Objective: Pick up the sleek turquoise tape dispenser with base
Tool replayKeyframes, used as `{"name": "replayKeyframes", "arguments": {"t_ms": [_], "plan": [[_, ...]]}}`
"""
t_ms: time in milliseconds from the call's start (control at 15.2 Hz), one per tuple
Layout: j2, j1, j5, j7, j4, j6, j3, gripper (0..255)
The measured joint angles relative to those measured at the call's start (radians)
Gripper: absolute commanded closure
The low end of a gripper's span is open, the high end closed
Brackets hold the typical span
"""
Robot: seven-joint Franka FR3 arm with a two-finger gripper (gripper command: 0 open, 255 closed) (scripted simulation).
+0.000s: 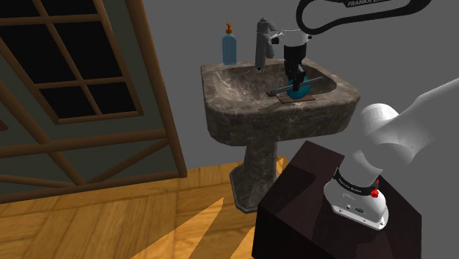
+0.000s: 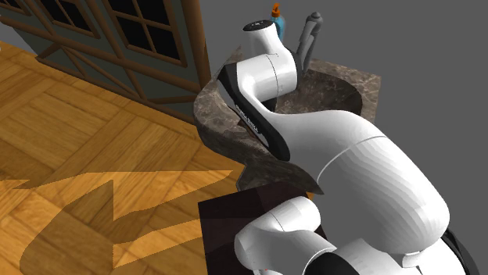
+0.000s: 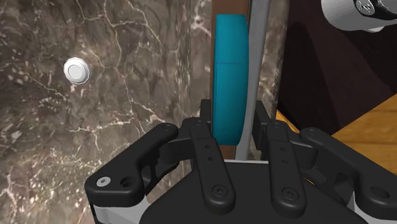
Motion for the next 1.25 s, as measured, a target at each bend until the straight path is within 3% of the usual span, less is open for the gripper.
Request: {"name": "replayKeyframes", "arguments": {"t_ms": [396,1254], "plan": [[0.004,0.001,0.003,-0.004,0.025,-0.021,0.002,255],[0.033,0.008,0.023,-0.028,0.215,-0.182,0.026,255]]}}
